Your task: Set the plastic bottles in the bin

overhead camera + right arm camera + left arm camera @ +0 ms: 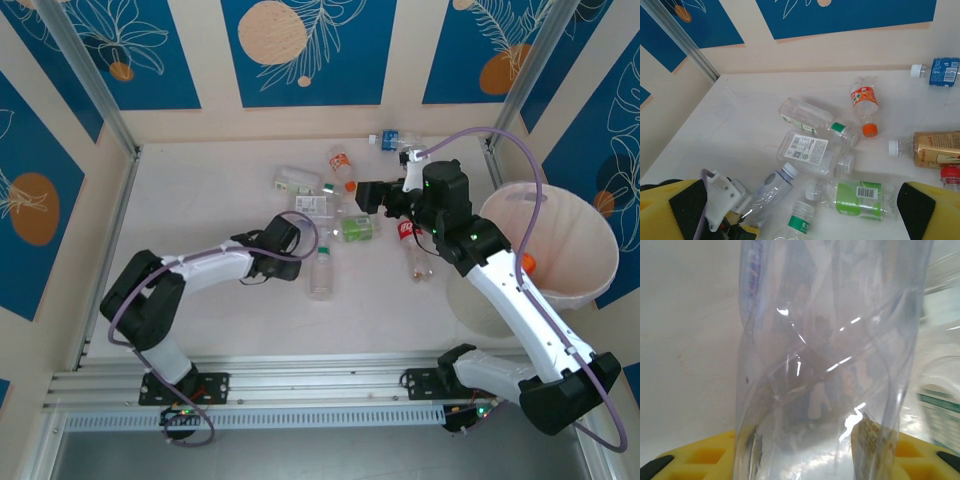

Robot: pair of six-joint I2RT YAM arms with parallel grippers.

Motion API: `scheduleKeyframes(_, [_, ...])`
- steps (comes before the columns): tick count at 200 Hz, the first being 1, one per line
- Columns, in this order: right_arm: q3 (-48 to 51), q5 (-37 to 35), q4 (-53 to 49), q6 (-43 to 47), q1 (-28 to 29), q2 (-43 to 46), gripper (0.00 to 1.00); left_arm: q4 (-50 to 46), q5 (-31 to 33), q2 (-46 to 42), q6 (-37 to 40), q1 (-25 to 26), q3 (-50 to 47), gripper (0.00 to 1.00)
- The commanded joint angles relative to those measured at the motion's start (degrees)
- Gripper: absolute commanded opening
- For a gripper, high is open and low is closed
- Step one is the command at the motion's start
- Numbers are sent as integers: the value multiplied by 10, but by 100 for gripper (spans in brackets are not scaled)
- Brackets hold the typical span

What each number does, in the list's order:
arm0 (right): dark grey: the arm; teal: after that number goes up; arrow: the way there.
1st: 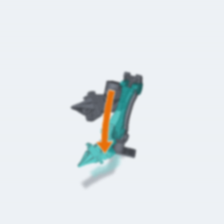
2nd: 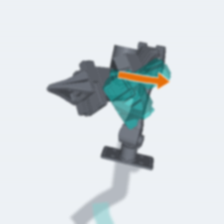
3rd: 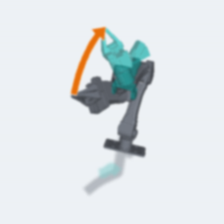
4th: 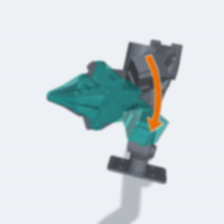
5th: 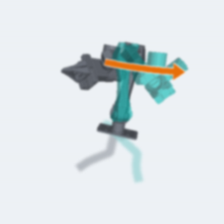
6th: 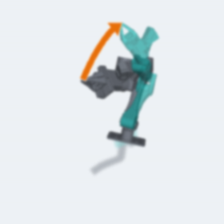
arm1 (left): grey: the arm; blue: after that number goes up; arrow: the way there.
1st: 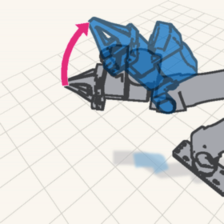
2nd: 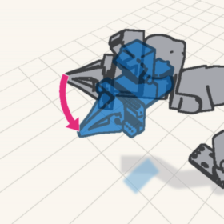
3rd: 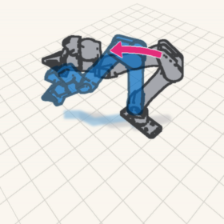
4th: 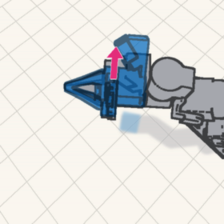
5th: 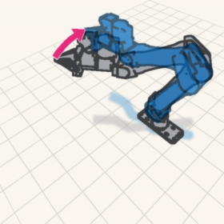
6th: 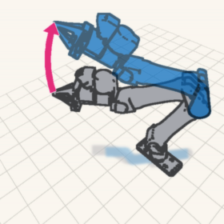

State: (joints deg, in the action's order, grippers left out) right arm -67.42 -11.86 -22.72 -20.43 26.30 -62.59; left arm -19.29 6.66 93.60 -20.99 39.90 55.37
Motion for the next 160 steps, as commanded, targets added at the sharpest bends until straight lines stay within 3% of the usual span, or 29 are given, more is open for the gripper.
scheduleKeyframes(1, [-11, -11, 3, -18, 4, 0, 99, 37, -68, -59, 21, 5, 4, 33])
scheduleKeyframes(36, [10, 12, 27, -69, 4, -13, 100, 120, -141, -110, 11, 4, 2, 34])
scheduleKeyframes(90, [13, 149, 76, -161, -3, -55, 100, 277, -280, -122, -16, 4, 1, 34])
scheduleKeyframes(110, [19, 191, 105, -194, -9, -69, 100, 309, -309, -115, -28, 5, 2, 34])
scheduleKeyframes(160, [2, 208, 93, -214, -8, -117, 100, 358, -357, -109, -44, 4, -6, 35])
